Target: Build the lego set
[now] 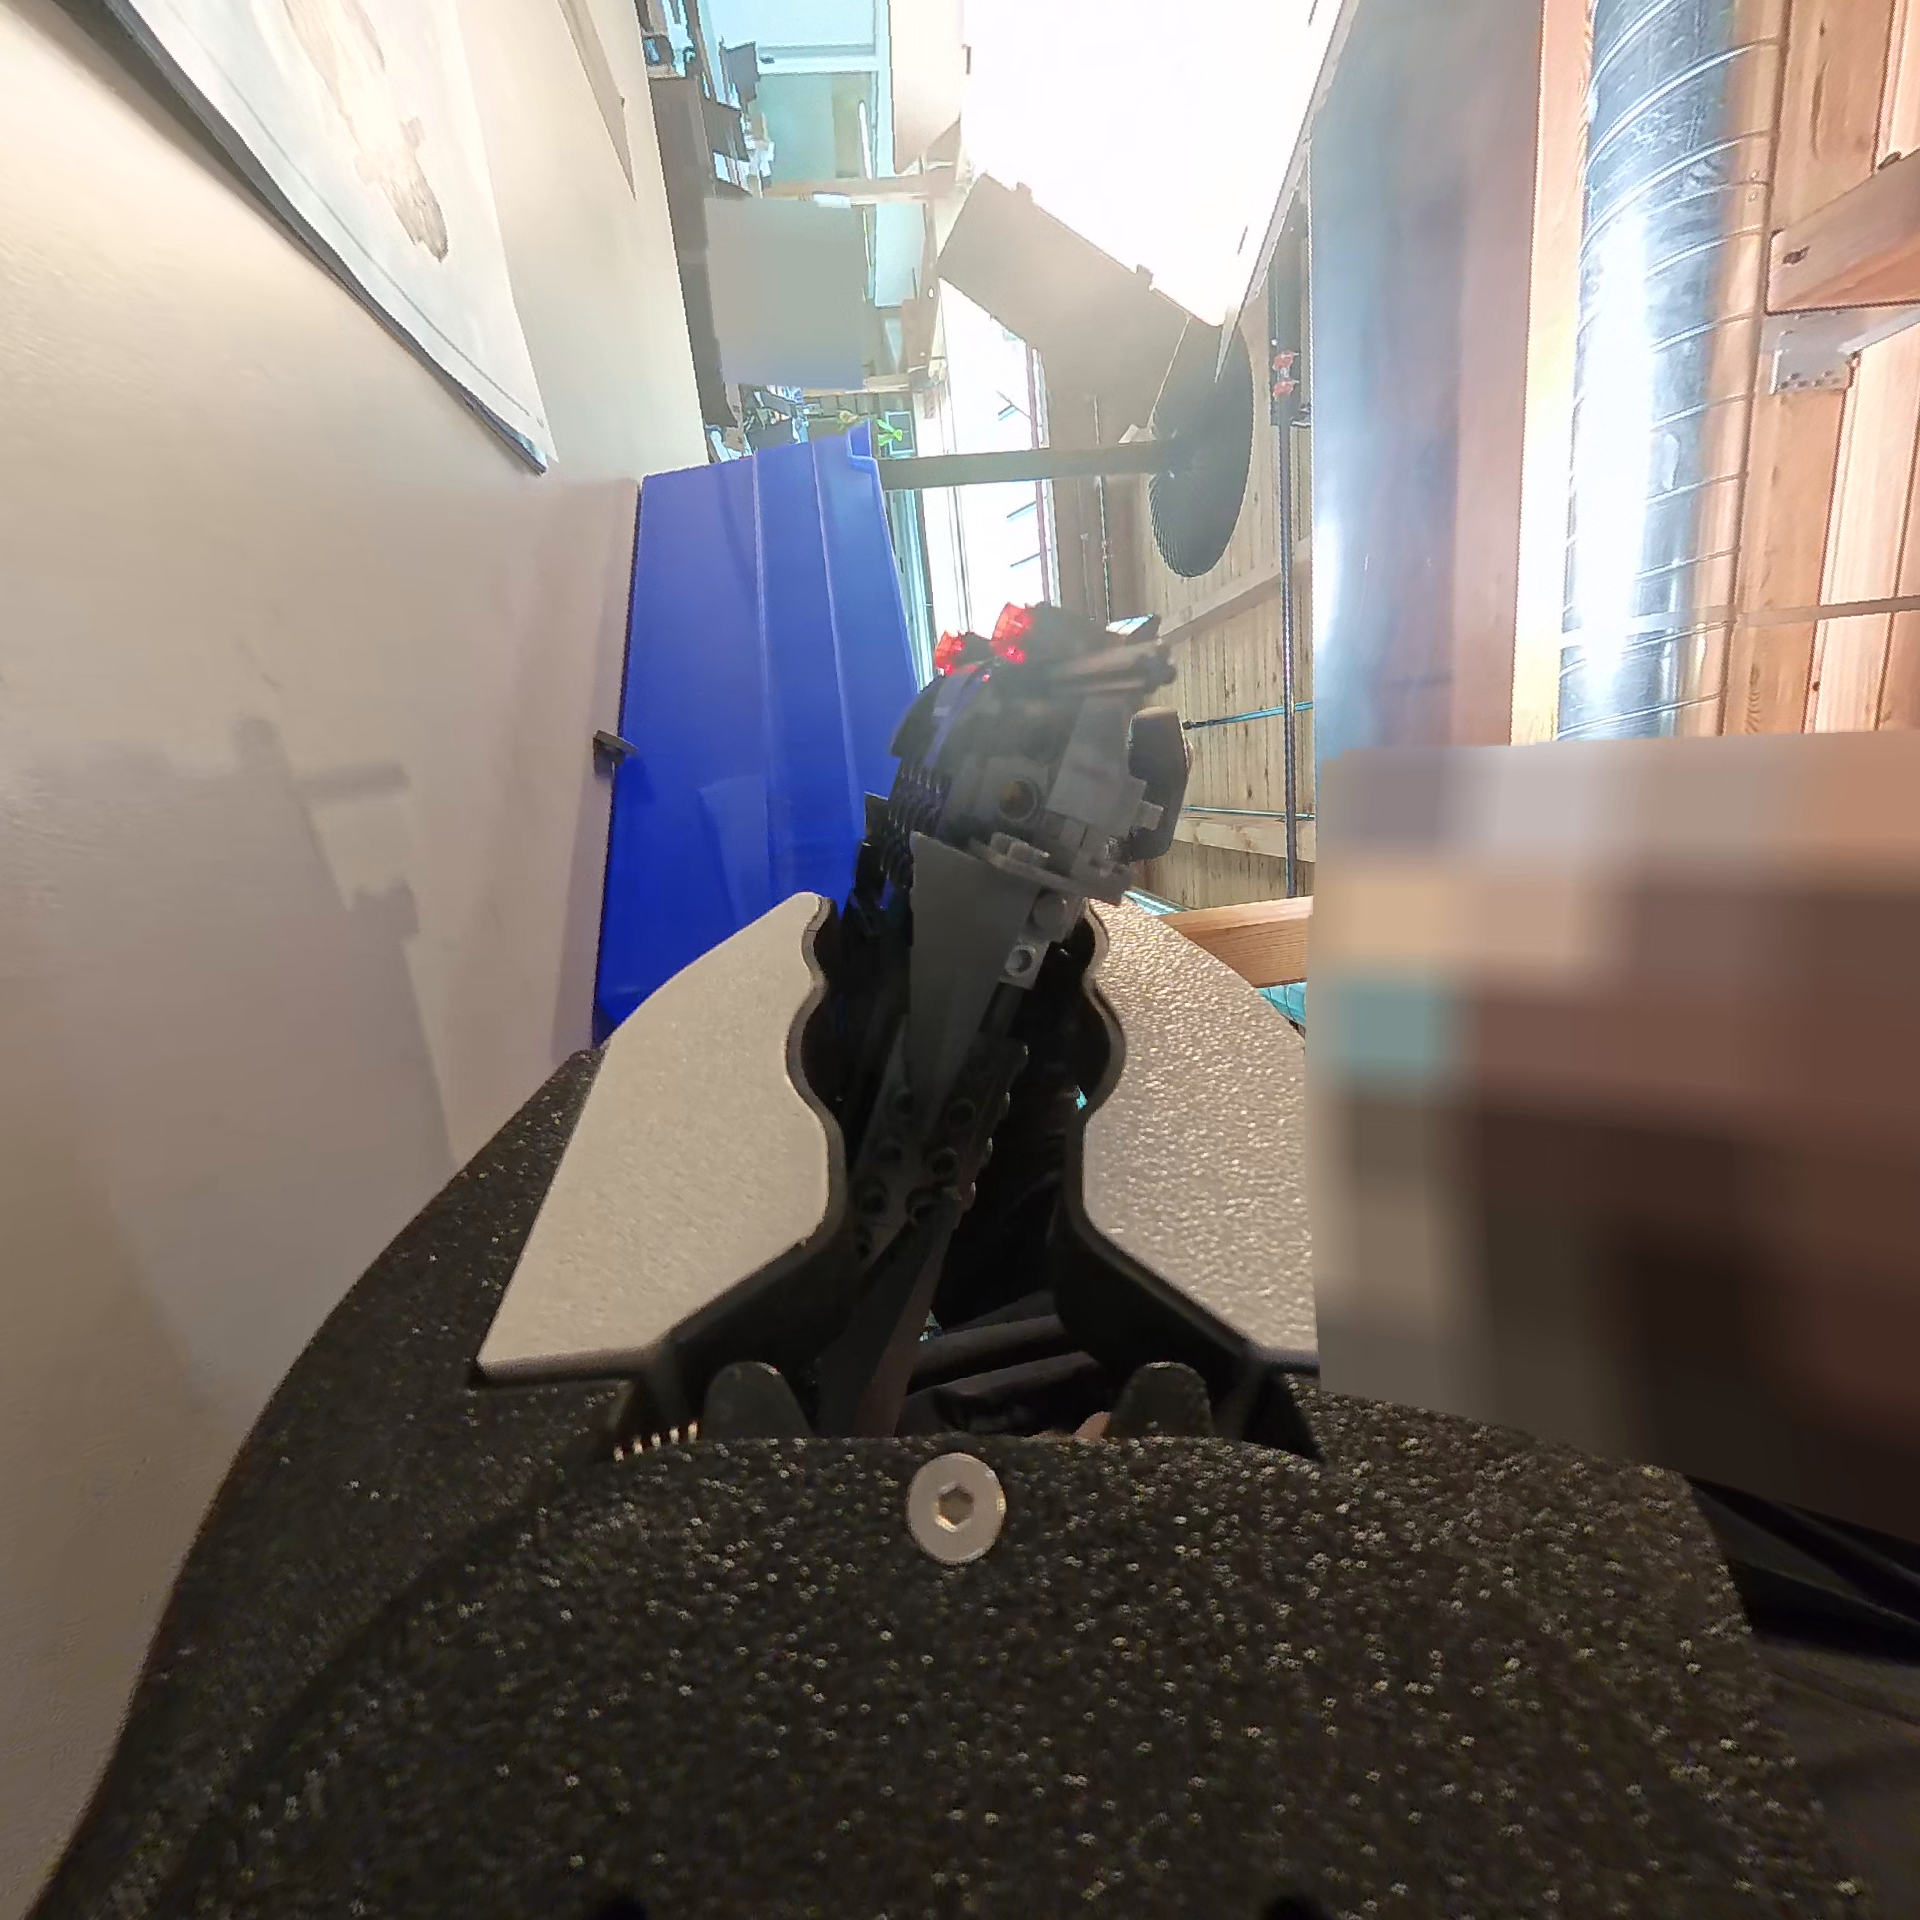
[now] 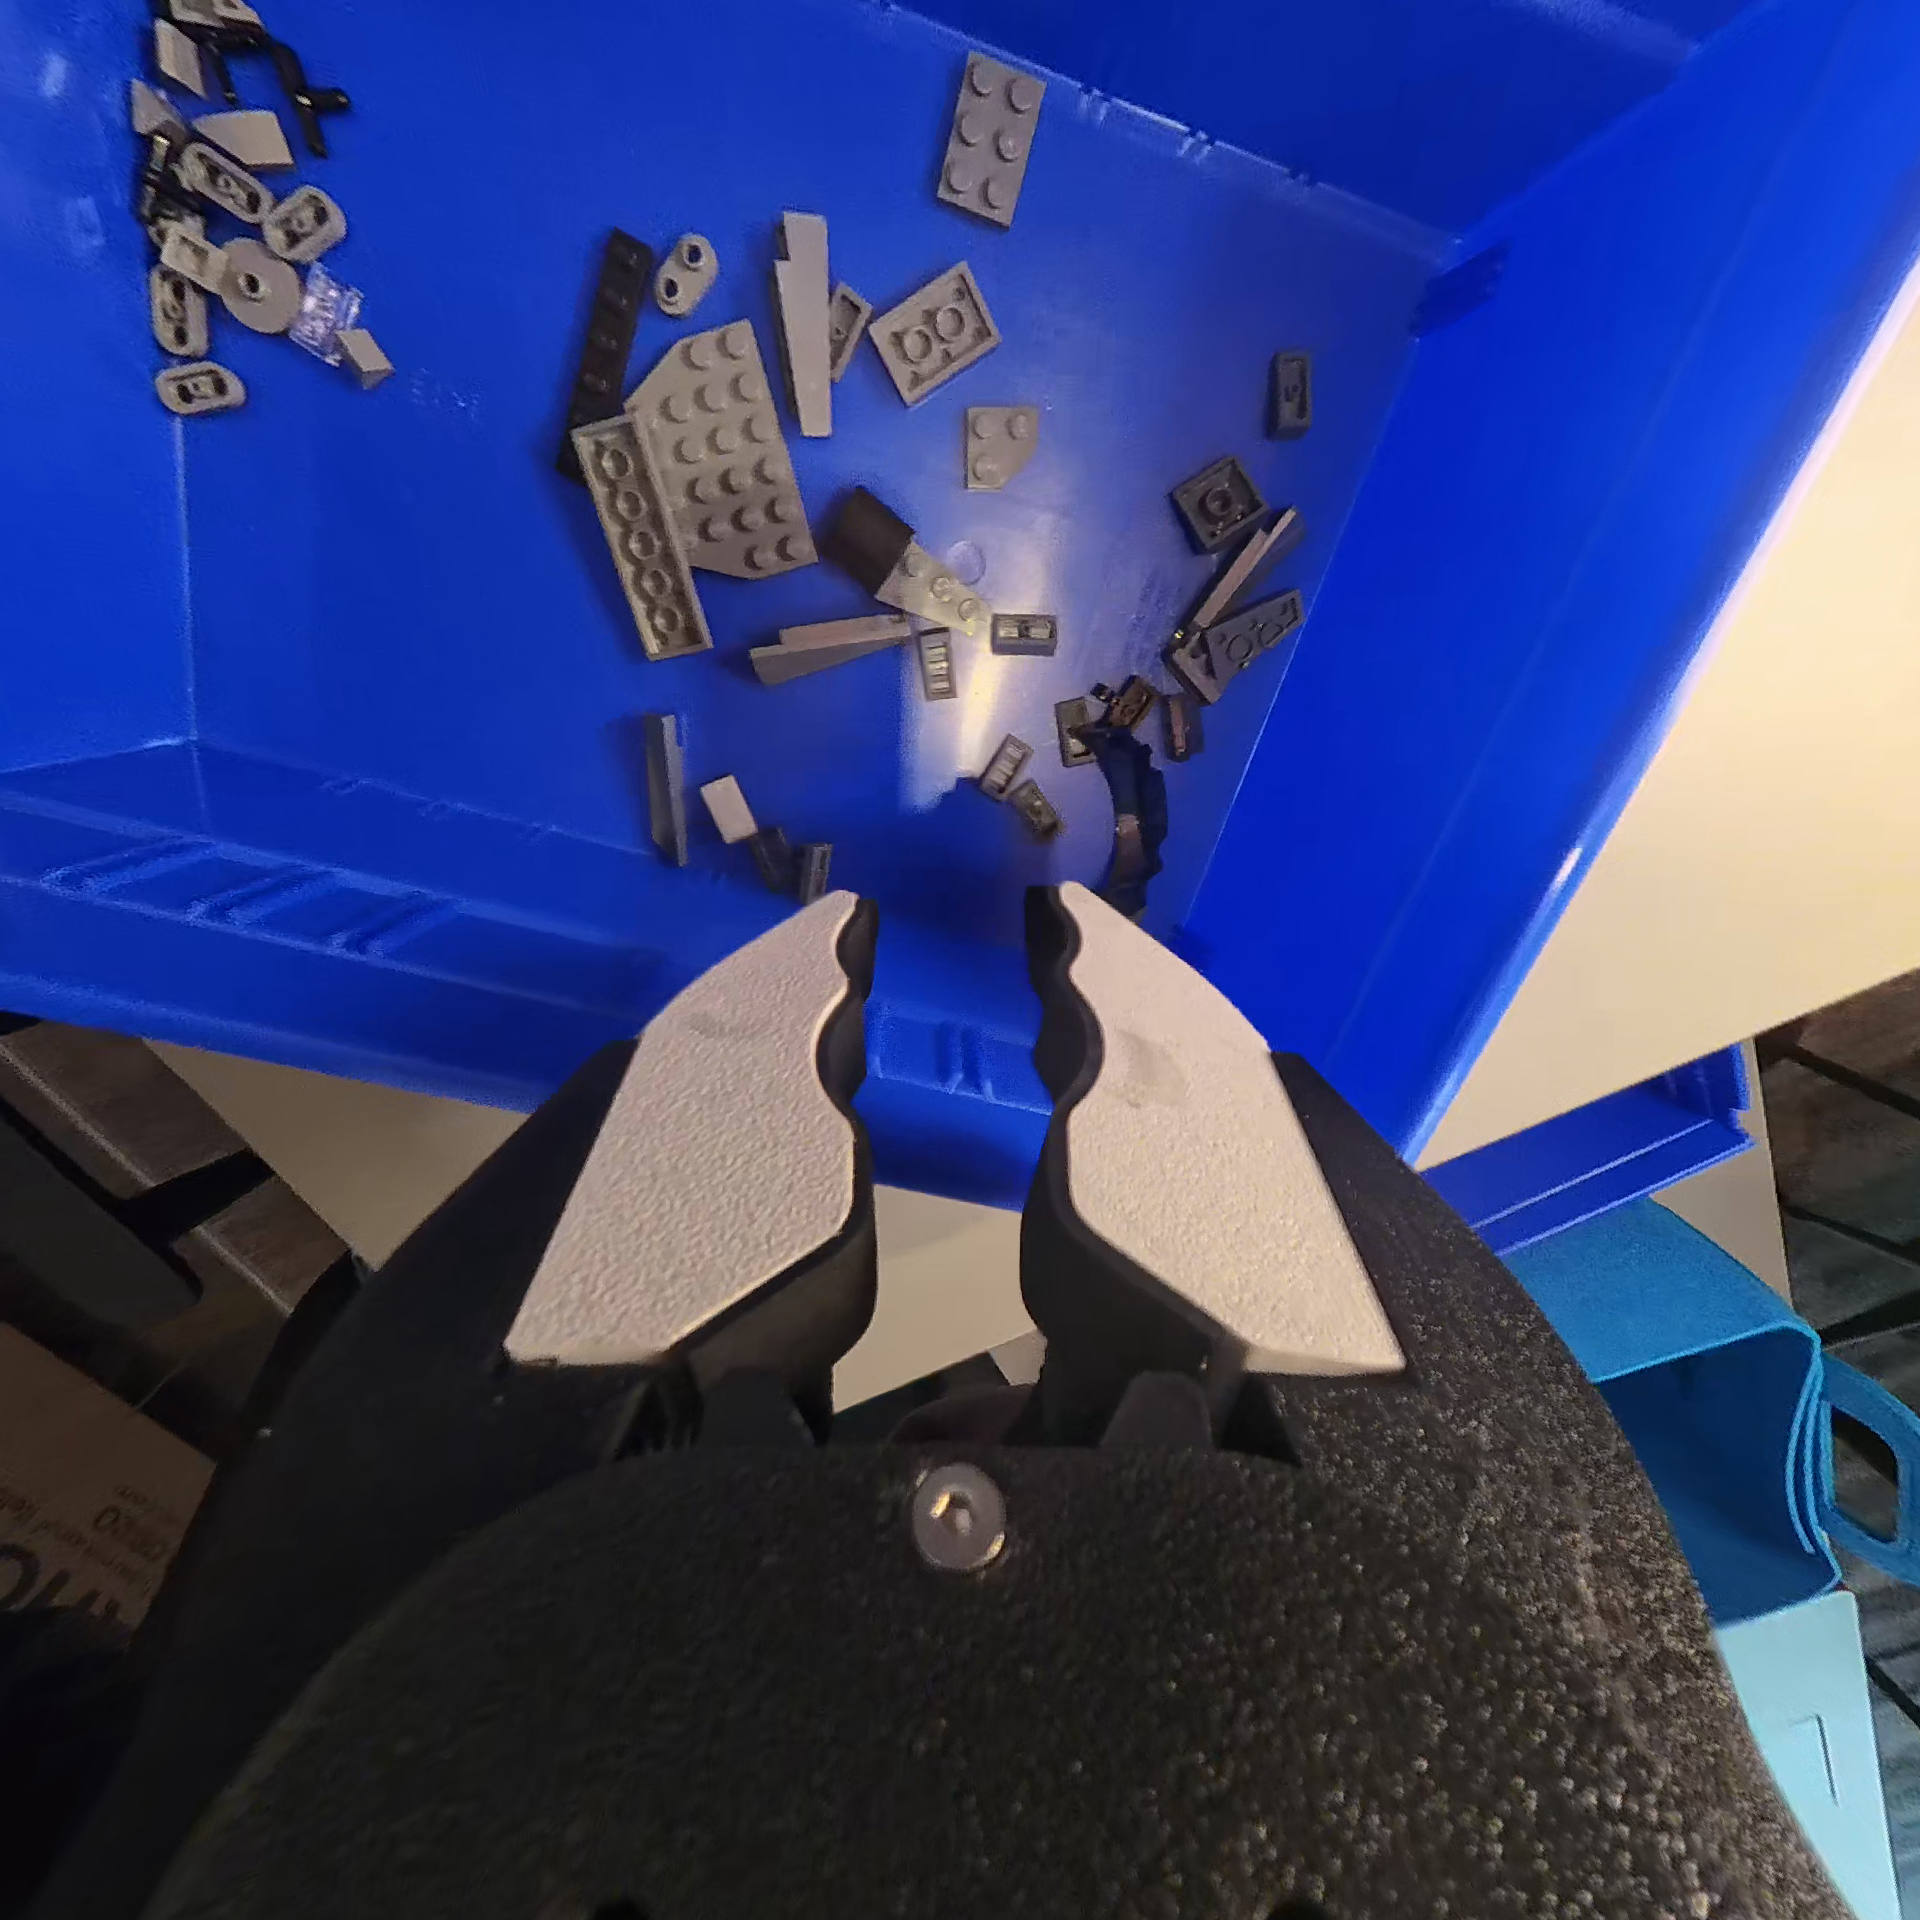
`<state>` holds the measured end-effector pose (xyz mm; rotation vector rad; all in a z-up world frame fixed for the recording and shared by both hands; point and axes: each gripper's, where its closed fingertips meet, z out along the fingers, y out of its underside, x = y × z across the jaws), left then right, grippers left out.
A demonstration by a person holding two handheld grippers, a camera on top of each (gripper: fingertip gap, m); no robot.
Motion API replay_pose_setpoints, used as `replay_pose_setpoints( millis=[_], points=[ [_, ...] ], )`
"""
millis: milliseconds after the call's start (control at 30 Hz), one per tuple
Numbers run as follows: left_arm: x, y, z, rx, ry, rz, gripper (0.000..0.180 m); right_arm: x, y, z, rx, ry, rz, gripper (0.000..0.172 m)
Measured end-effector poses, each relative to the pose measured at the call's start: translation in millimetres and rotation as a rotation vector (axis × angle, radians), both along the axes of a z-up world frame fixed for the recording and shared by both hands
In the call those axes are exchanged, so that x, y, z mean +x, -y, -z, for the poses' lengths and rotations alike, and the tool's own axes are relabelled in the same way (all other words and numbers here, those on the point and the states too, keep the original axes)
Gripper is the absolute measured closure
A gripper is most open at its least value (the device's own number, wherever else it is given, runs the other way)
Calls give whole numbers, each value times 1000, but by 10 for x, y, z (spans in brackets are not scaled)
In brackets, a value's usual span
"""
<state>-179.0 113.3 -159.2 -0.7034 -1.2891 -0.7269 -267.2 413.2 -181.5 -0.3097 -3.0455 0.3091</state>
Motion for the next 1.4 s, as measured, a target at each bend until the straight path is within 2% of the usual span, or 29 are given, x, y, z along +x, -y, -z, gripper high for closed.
replay_pose_setpoints(
  millis=[300, 567, 667, 867, 1000, 1067, 1167, 1400],
  points=[
    [-4, 3, -3, 2, -2, -9, 138, -255, -10, 94, 125, -31, -9, 143],
    [-1, 41, -1, 2, -4, -24, 138, -310, 103, 167, 169, -9, -46, 143],
    [-4, 45, 2, 3, -4, -26, 138, -333, 116, 289, 236, 24, -57, 142],
    [-3, 25, -23, 11, -12, -22, 138, -424, -44, 580, 483, 41, -83, 141],
    [-1, 48, -19, 12, -11, -28, 138, -412, -51, 701, 529, 72, -100, 143],
    [-3, 64, -16, 12, -10, -32, 138, -410, -6, 719, 515, 82, -100, 145],
    [-1, 73, -18, 13, -11, -34, 138, -398, 78, 740, 486, 98, -114, 161],
    [-1, 49, -17, 12, -12, -23, 138, -416, 474, 608, 252, 122, -100, 162]
  ],
)
